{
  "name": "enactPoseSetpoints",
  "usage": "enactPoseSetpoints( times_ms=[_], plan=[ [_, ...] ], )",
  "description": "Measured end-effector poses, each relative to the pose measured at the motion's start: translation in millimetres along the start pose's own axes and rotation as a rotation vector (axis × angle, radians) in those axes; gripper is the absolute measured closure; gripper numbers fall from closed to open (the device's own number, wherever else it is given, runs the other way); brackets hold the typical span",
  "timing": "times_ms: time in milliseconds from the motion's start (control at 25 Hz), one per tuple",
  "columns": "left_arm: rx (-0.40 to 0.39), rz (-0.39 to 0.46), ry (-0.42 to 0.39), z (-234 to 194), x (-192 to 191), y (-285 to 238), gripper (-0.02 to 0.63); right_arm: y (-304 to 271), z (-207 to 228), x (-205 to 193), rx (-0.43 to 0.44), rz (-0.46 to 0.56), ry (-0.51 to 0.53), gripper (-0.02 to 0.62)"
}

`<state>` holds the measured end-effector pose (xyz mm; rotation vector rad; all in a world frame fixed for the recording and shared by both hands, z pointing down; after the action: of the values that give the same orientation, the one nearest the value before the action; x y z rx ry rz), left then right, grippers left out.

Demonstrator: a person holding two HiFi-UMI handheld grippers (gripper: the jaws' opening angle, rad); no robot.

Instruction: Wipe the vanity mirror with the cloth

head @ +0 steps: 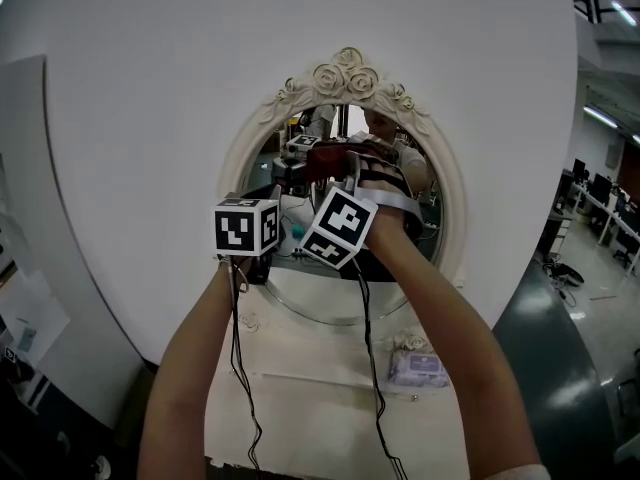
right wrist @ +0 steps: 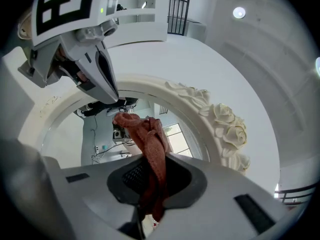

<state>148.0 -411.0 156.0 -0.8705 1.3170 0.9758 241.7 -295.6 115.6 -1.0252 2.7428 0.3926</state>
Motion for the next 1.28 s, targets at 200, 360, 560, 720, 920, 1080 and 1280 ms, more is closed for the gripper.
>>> enactPoseSetpoints(
  times_ms=[200, 360, 560, 720, 920, 1080, 1280],
  plan=[
    [-0.013, -0.065, 0.022, 4, -39, -3, 0.595, 2, -40, -6, 0.064, -0.02, -0.01, 0.535],
    [-0.03, -0.096, 0.042, 6, -68, -2, 0.595, 7, -73, -10, 0.11, -0.026, -0.01, 0.535],
    [-0.038, -0.161, 0.075, 6, -118, 0, 0.595, 12, -119, -19, 0.183, -0.037, -0.01, 0.535],
    [-0.038, -0.221, 0.116, 6, -160, 3, 0.595, 18, -152, -27, 0.231, -0.051, -0.011, 0.535],
    [-0.025, -0.284, 0.191, 5, -213, 6, 0.595, 27, -198, -38, 0.296, -0.067, -0.057, 0.535],
    [-0.022, -0.316, 0.206, 10, -251, 9, 0.595, 34, -239, -49, 0.35, -0.076, -0.071, 0.535],
    [-0.046, -0.329, 0.22, 17, -274, 13, 0.595, 41, -271, -62, 0.397, -0.083, -0.065, 0.535]
  ],
)
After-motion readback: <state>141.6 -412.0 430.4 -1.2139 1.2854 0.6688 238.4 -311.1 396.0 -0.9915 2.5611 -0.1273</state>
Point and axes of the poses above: the fingertips, and each gripper's own axes: y backward along the fingers, z to its right, x out of its top, the point moved 9 cm from there along y, backward along the fingers, and after that the axes turned 3 degrees about -x, right-handed, at the moved point
